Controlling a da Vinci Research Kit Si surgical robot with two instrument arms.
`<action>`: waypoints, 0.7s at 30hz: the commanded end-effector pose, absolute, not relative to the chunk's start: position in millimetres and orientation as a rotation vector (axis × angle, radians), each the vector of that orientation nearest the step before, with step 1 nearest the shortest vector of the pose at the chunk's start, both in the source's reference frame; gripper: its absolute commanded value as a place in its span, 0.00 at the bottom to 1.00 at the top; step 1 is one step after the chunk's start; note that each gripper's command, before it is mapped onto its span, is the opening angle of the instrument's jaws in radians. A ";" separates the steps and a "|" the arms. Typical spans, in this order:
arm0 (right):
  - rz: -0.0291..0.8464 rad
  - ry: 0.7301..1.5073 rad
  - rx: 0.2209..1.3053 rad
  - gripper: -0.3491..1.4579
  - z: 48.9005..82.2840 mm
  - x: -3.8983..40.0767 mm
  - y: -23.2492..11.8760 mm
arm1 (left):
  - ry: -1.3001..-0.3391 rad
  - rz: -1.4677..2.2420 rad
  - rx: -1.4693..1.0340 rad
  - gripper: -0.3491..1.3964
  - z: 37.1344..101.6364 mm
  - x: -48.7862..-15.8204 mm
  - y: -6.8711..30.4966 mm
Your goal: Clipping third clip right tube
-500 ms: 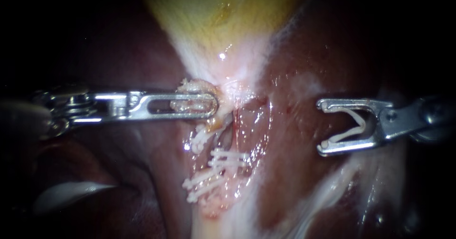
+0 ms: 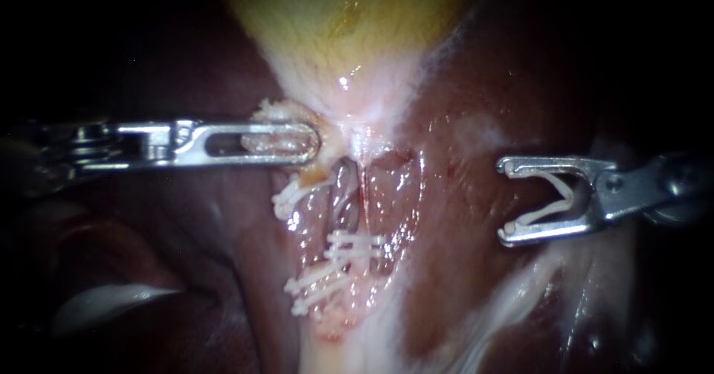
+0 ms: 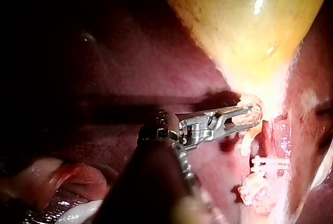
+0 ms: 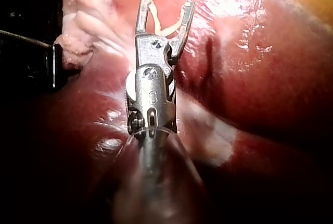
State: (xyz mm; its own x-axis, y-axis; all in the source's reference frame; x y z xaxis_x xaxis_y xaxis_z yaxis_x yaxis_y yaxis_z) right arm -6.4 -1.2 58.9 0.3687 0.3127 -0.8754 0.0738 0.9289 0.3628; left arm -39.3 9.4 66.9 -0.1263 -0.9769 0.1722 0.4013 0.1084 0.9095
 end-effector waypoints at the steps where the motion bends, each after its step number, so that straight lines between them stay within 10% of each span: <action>1: 0.158 1.191 0.371 0.47 58.8 -6.3 -1.2 | -1.090 -1.378 0.720 0.00 66.5 -39.1 9.5; 21: 0.280 1.176 0.441 0.47 61.8 0.6 -1.6 | -1.101 -1.380 0.708 0.00 64.6 -38.6 9.2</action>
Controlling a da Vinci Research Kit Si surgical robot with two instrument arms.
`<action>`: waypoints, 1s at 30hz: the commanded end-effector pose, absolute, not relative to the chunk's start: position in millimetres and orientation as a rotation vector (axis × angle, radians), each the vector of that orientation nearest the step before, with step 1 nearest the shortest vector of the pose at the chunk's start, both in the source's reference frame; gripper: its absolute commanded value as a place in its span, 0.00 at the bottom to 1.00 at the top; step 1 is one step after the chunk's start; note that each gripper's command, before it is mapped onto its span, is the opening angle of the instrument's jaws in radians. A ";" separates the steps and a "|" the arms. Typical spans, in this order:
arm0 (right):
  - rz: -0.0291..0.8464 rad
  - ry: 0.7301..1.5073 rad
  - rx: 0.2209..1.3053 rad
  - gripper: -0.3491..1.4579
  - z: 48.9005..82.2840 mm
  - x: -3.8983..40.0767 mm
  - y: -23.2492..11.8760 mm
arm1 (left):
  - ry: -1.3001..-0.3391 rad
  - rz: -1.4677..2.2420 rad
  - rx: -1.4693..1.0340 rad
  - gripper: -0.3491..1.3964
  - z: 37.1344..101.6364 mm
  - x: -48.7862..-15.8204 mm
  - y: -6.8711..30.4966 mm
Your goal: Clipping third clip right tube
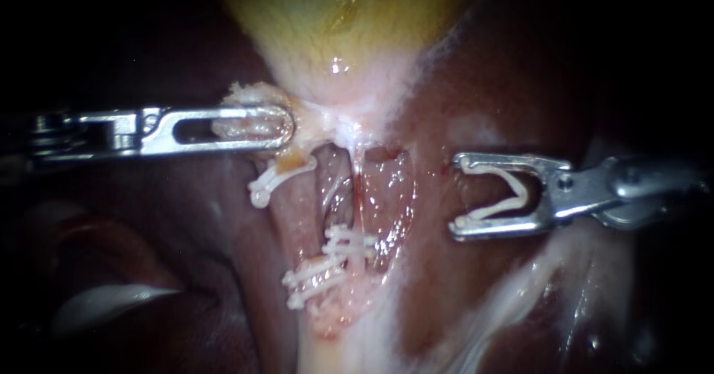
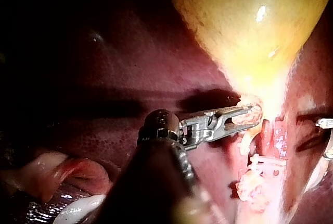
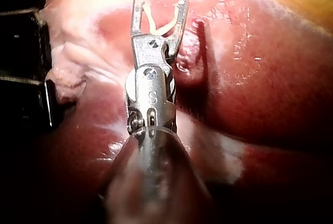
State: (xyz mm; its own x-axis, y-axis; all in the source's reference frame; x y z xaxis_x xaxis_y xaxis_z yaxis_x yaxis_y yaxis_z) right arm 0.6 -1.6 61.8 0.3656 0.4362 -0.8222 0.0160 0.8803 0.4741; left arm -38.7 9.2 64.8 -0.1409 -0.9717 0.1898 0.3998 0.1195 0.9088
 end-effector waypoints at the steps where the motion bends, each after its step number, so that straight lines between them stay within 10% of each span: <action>1: 0.301 1.173 0.456 0.47 62.1 1.2 -1.5 | -1.101 -1.380 0.707 0.00 64.6 -38.7 9.2; 30: 0.634 1.152 0.726 0.46 69.1 10.6 -0.9 | -1.102 -1.380 0.706 0.00 64.7 -39.0 8.9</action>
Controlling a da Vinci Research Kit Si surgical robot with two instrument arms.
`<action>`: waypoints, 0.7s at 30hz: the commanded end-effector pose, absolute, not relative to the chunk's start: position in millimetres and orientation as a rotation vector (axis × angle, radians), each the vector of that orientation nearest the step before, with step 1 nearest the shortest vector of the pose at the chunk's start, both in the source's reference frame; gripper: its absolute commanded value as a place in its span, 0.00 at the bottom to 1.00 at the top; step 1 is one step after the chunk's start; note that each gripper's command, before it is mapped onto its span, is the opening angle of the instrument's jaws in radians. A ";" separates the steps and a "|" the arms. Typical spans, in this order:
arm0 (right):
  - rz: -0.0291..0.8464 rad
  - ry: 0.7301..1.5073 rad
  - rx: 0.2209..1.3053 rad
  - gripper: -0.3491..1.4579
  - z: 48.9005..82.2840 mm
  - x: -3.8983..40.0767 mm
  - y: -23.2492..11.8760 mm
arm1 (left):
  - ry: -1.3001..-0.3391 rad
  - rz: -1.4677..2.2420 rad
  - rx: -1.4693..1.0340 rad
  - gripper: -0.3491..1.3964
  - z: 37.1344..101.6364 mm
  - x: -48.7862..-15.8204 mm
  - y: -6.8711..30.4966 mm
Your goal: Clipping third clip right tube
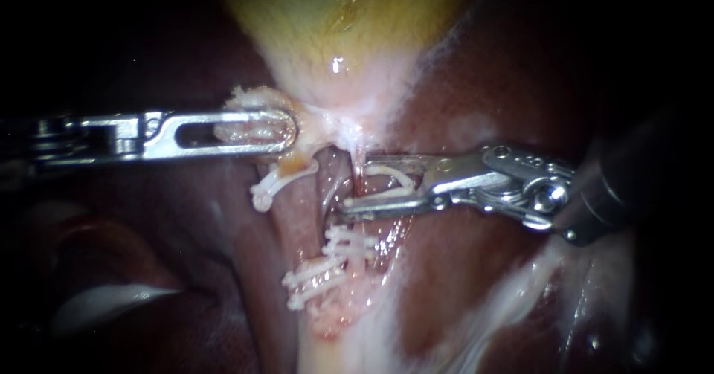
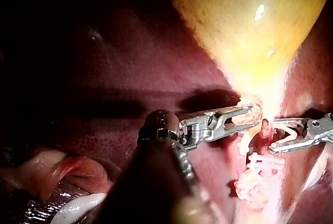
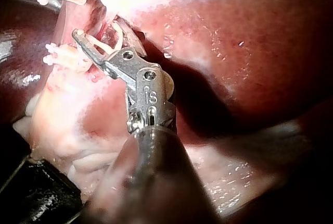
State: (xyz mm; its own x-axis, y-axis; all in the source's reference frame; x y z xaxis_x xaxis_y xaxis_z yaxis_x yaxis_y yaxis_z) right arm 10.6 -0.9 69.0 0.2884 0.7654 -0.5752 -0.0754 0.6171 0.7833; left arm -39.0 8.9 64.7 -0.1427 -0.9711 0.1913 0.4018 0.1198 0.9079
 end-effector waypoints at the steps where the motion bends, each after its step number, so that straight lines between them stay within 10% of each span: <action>1: 0.636 1.158 0.732 0.46 69.1 10.8 -0.9 | -1.102 -1.380 0.706 0.00 64.7 -39.0 8.9; 21: 0.731 1.322 0.922 0.45 68.9 11.3 -0.8 | -1.102 -1.379 0.706 0.00 64.7 -38.9 8.8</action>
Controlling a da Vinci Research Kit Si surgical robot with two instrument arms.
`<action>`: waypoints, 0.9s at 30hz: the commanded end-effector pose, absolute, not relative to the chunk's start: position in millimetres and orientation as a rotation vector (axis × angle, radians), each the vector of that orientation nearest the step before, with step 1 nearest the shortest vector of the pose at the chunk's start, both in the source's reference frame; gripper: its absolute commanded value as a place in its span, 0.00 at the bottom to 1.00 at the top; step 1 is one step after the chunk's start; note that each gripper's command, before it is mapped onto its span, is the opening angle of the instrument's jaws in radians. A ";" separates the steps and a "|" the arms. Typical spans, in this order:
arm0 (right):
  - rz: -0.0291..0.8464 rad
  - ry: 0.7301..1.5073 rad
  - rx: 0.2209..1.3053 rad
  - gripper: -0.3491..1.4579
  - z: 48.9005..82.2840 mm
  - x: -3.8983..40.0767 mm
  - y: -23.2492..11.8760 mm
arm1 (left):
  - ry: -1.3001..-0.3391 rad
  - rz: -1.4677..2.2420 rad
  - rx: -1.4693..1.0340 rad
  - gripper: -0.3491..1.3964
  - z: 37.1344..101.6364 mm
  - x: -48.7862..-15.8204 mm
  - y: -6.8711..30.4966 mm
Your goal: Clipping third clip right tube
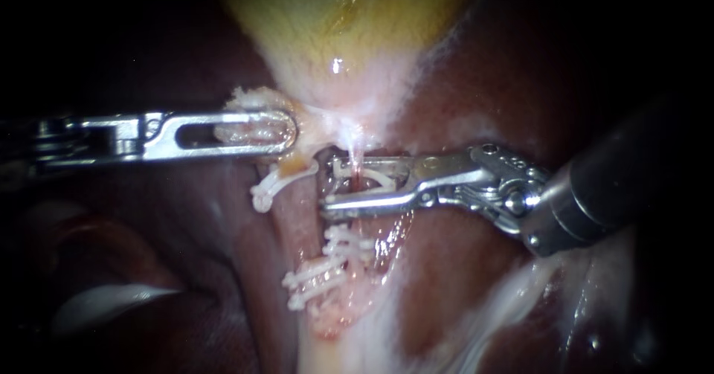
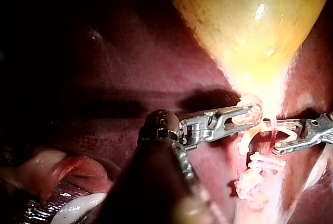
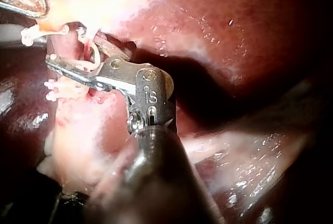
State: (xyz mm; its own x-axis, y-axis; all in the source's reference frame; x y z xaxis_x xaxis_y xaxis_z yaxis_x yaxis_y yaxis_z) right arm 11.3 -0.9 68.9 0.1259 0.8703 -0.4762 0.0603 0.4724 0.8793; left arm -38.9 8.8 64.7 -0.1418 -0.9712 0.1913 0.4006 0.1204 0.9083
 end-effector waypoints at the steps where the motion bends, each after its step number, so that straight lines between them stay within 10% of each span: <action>1: 0.732 1.330 0.931 0.44 68.9 11.3 -0.8 | -1.102 -1.379 0.706 0.00 64.7 -38.9 8.8; 18: 0.758 1.368 1.005 0.41 67.9 11.2 -0.7 | -1.103 -1.379 0.706 0.00 64.8 -38.9 8.8; 27: 0.788 1.361 0.987 0.09 67.7 10.0 -0.1 | -1.103 -1.378 0.706 0.00 64.8 -38.9 8.8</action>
State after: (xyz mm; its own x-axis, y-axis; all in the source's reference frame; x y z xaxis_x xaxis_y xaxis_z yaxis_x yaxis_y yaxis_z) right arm 9.8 0.0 67.8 0.0784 0.9109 -0.4052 0.0910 0.3982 0.9128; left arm -38.9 8.8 64.8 -0.1416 -0.9712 0.1918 0.4006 0.1210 0.9082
